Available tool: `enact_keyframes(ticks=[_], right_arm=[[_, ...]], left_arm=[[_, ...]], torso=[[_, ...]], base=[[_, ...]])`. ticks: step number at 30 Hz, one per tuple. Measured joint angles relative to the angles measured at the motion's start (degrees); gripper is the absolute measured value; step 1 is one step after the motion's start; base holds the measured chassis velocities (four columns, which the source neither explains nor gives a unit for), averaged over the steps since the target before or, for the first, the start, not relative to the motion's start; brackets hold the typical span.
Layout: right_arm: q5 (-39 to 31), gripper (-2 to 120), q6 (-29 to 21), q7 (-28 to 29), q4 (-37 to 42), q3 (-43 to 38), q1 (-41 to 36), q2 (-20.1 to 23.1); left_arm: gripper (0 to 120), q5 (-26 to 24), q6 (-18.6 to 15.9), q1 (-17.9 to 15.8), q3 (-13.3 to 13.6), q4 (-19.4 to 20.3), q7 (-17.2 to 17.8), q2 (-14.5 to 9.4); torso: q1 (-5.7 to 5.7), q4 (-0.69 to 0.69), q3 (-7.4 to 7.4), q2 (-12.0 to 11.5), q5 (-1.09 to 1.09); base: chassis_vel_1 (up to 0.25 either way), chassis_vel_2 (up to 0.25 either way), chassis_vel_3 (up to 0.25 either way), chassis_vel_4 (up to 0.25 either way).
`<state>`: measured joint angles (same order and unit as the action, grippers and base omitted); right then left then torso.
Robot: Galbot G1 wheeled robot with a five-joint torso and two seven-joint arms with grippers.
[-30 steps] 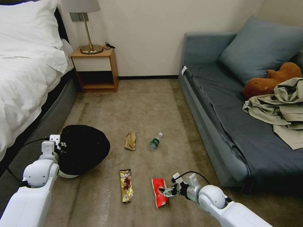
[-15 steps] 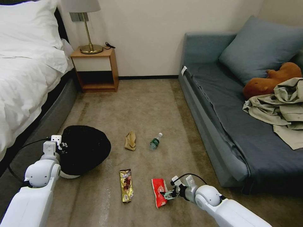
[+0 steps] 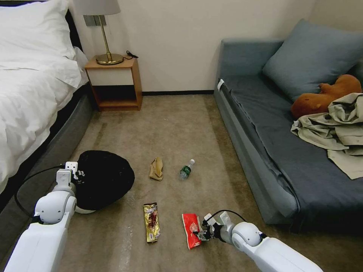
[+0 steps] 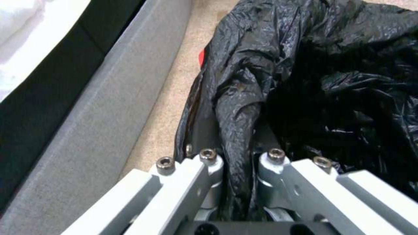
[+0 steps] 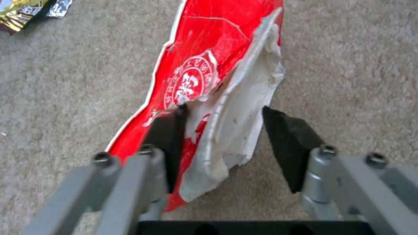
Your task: Pick up the trash bin, then pick up the garbage on the floor and place it into the trash bin.
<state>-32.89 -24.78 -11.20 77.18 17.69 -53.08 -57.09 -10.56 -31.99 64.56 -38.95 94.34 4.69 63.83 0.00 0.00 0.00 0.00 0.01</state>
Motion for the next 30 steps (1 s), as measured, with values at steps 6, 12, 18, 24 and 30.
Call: enact_keyframes(ticks=[6,12,18,24,30], right_arm=[[0.01,27,0.14,0.02,0.57,-0.54,0.02,-0.15],[-0.03,5,0.20,0.08,1.33,-0.68,0.16,-0.02],[0.49,0,0.61,0.08,1.87,-1.69,-0.31,-0.30],[0.26,0,0.72,0.08,3.26,-3.52,0.36,-0.53],[-0.29,0,0.93,0.08,5.23,-4.76,2.51,-0.28]], left_arm=[[5,-0.02,-0.05,0.38,-0.34,0.45,-0.21,0.00],[5,0.07,0.31,1.05,-0.81,0.60,-0.58,0.20],[5,0.29,0.93,1.50,-0.97,0.70,-1.25,0.27],[5,0.19,0.98,1.51,-0.98,0.72,-1.52,0.14],[5,-0.02,1.16,1.47,-0.50,0.86,-1.86,0.19]], torso=[[0.00,0.00,0.00,0.00,-0.02],[0.00,0.00,0.00,0.00,-0.01],[0.00,0.00,0.00,0.00,-0.01],[0.00,0.00,0.00,0.00,-0.01],[0.00,0.00,0.00,0.00,-0.01]], base=[[0.000,0.000,0.000,0.000],[0.000,0.000,0.000,0.000],[0.000,0.000,0.000,0.000],[0.000,0.000,0.000,0.000],[0.000,0.000,0.000,0.000]])
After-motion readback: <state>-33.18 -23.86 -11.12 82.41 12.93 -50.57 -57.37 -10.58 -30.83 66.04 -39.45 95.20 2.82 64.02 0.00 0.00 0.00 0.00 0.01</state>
